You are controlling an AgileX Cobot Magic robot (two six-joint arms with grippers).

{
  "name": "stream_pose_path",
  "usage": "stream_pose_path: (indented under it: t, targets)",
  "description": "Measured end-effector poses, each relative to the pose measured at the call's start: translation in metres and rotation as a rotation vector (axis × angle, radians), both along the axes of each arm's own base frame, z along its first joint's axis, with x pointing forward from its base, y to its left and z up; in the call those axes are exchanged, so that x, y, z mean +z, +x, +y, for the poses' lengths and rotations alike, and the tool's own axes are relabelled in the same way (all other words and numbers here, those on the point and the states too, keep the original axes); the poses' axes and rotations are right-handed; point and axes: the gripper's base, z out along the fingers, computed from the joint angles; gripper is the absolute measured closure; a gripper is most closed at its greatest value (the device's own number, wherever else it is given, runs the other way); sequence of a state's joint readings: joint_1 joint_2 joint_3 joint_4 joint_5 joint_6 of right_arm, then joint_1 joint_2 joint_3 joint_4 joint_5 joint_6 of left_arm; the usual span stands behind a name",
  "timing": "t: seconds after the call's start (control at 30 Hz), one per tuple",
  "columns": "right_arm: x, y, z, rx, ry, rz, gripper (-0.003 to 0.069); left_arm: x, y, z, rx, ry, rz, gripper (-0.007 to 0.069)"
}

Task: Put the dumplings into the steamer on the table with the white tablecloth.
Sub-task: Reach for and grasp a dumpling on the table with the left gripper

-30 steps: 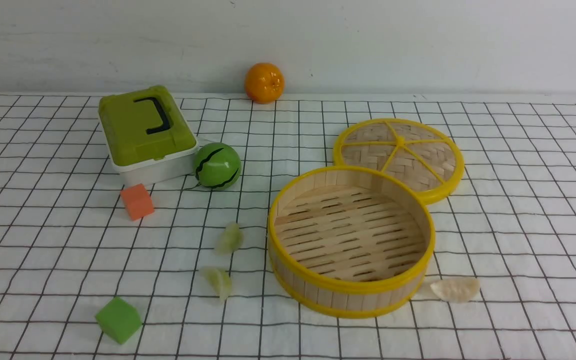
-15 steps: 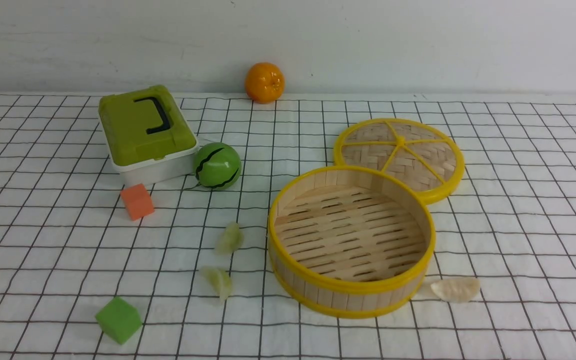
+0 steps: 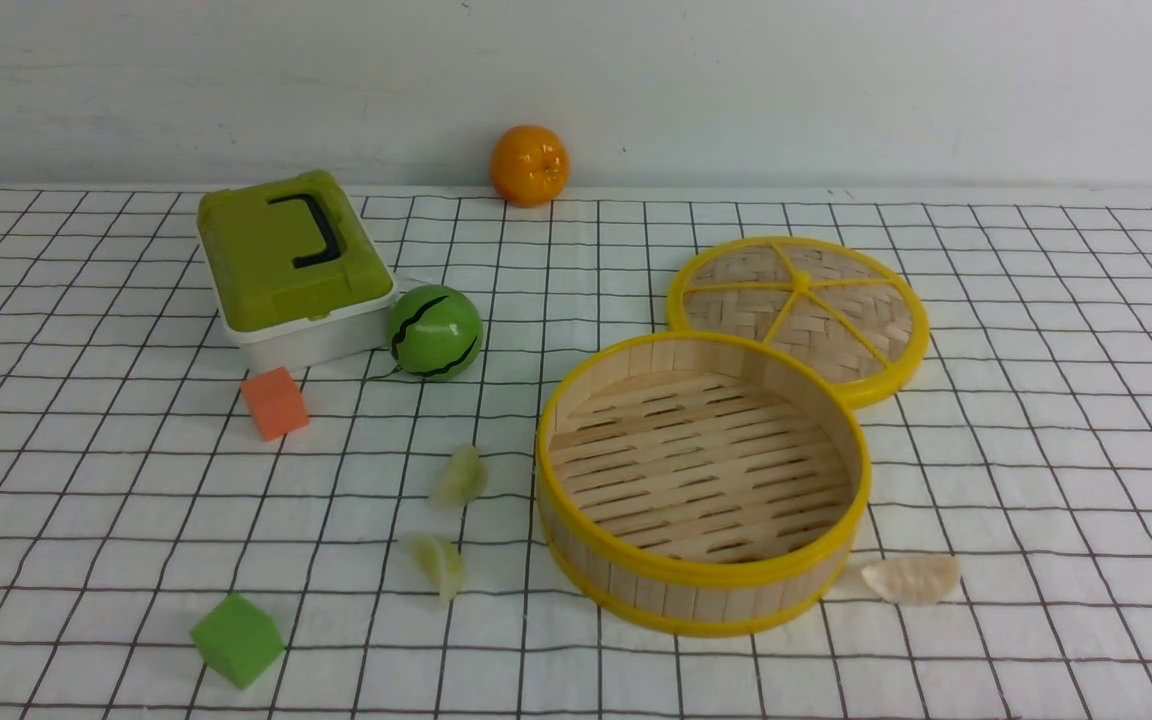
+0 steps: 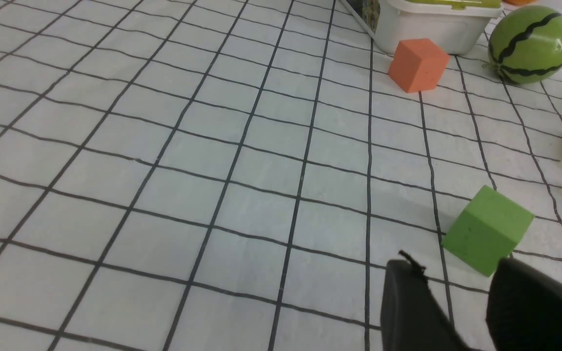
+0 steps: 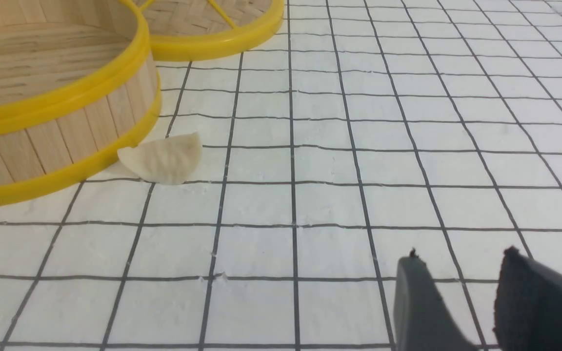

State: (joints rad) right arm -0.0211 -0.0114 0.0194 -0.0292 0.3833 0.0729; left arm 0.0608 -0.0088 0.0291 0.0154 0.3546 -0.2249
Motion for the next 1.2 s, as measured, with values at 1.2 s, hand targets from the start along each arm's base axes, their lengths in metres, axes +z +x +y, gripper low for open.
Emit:
stream_pose_path:
  t: [1.2]
  targets:
    - [0.0017,0.0009,0.0042,0.009,0.131,-0.030,0.0419,-0.0010,-0.0004,0.0011,0.003,0.032,0.014,0.0386]
